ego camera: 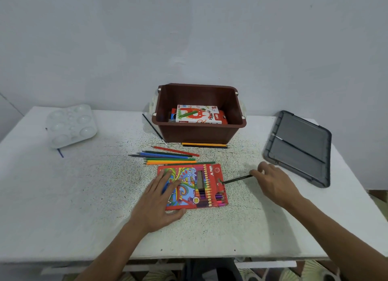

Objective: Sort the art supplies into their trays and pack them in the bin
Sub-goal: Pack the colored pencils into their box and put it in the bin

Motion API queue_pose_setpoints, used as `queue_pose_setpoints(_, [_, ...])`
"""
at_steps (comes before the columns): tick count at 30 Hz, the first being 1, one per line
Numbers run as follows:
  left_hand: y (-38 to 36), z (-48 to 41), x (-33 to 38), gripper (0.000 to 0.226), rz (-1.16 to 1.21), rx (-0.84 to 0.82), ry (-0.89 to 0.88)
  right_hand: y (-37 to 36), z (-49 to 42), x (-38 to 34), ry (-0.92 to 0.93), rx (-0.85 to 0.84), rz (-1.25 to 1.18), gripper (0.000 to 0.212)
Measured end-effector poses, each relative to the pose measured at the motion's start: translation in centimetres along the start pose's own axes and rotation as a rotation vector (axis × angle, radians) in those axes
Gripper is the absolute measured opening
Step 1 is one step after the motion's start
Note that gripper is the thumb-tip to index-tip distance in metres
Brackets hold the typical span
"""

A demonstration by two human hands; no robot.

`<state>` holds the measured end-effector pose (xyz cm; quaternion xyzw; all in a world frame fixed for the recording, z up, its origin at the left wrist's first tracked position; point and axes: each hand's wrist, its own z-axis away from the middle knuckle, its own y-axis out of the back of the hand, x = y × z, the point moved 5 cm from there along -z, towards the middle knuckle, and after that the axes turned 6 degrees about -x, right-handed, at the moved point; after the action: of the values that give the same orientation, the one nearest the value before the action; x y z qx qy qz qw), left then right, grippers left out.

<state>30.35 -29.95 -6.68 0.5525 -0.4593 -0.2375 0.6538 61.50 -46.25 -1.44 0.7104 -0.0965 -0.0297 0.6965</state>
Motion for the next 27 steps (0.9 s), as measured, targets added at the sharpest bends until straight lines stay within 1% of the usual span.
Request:
queue_pose_setpoints(5, [-0.1, 0.0, -0.2, 0.085, 0.012, -0.005, 0.012, -1.5, -0.8, -4.5, 0.089, 0.007, -0.047, 0.022])
queue_pose_setpoints(8, [-0.1, 0.0, -0.2, 0.083, 0.014, 0.001, 0.011, -2.2, -1.0, -6.8, 0.116, 0.055, -0.115, 0.03])
queue_pose_setpoints(11, [-0.1, 0.1, -0.1, 0.083, 0.003, 0.002, 0.016, -2.3, -1.0, -8.2, 0.083, 0.132, -0.195, 0.035])
queue_pose_setpoints(14, [0.0, 0.1, -0.1, 0.083, 0.0, 0.01, 0.017, -2.0, -0.6, -8.7, 0.035, 0.202, -0.31, 0.023])
queue_pose_setpoints(17, [0.0, 0.0, -0.2, 0.084, 0.008, 0.008, 0.016, -1.9, -0.2, -8.7, 0.006, 0.241, -0.357, 0.029])
queue_pose_setpoints(21, [-0.2, 0.0, -0.2, 0.084, 0.005, 0.001, 0.028, -1.6, -0.1, -8.6, -0.001, 0.262, -0.368, 0.047])
queue_pose_setpoints(23, [-0.2, 0.0, -0.3, 0.084, 0.001, -0.001, 0.029, -0.8, -0.2, -8.8, 0.005, 0.294, -0.367, 0.05])
queue_pose_setpoints(26, [-0.2, 0.0, -0.3, 0.083, 0.005, 0.006, 0.023, -0.3, -0.4, -9.4, 0.03, 0.304, -0.378, 0.065])
queue_pose_setpoints(27, [-0.1, 0.0, -0.2, 0.083, 0.009, 0.011, 0.019, -0.3, -0.5, -9.5, 0.042, 0.296, -0.385, 0.065])
